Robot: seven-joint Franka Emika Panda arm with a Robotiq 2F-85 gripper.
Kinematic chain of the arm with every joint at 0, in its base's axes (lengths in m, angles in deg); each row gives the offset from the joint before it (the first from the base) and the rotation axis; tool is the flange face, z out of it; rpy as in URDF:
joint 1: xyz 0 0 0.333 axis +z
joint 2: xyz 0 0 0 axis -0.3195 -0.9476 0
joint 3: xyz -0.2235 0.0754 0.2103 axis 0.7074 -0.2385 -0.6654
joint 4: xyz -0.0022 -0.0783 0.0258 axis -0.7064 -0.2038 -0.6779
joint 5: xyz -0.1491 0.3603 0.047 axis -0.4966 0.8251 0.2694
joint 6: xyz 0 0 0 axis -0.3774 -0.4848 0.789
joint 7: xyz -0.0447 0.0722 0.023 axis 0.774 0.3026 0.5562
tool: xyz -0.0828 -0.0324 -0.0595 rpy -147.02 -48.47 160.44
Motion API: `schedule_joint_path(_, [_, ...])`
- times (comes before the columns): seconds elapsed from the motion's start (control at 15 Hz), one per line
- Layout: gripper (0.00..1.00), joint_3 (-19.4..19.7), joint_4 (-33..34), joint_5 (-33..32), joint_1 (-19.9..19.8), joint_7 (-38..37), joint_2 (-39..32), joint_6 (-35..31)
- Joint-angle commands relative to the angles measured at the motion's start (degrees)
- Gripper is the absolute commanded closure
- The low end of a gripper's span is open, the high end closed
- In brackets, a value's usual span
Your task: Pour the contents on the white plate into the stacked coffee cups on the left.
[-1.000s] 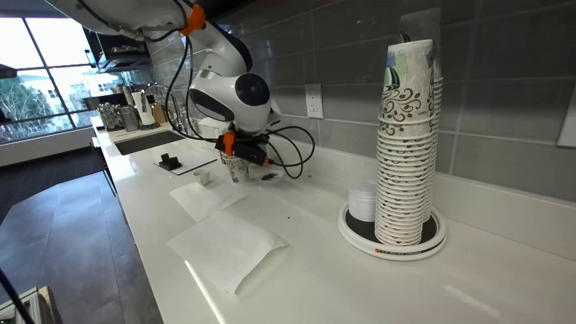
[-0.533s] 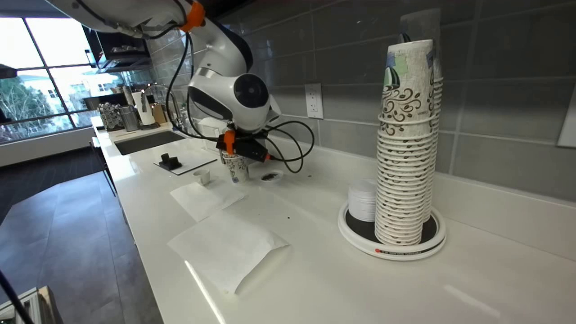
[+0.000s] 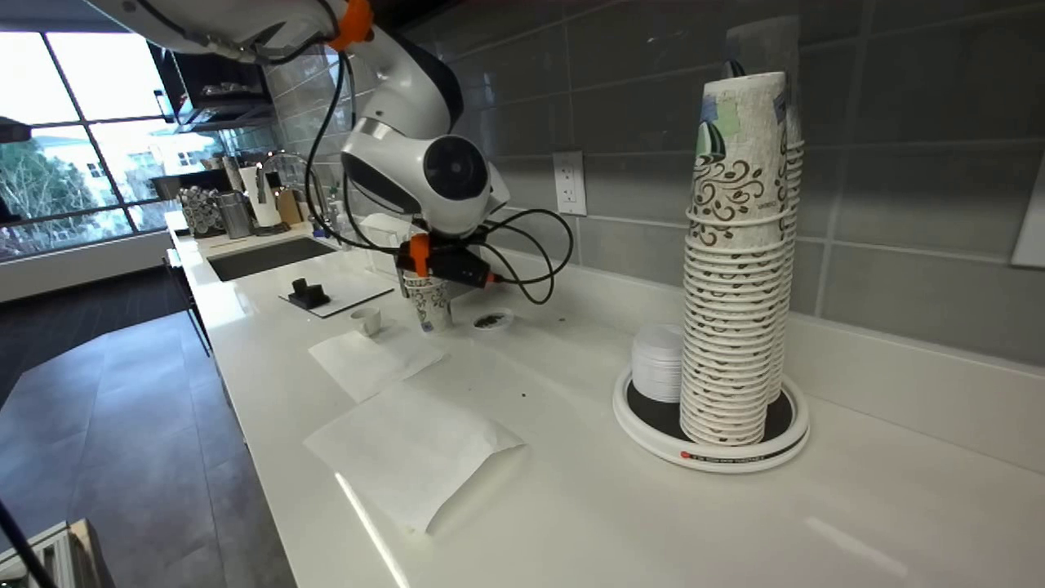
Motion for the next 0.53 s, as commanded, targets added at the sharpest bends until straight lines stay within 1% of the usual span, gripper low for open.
schedule_joint_path(0.0, [0.98, 0.50, -0.21, 3.70, 0.25, 4.18, 0.10, 1.50])
schedule_joint_path(0.47, [0.98, 0.61, 0.01, 6.21, 0.57, 9.43, -1.32, 1.82])
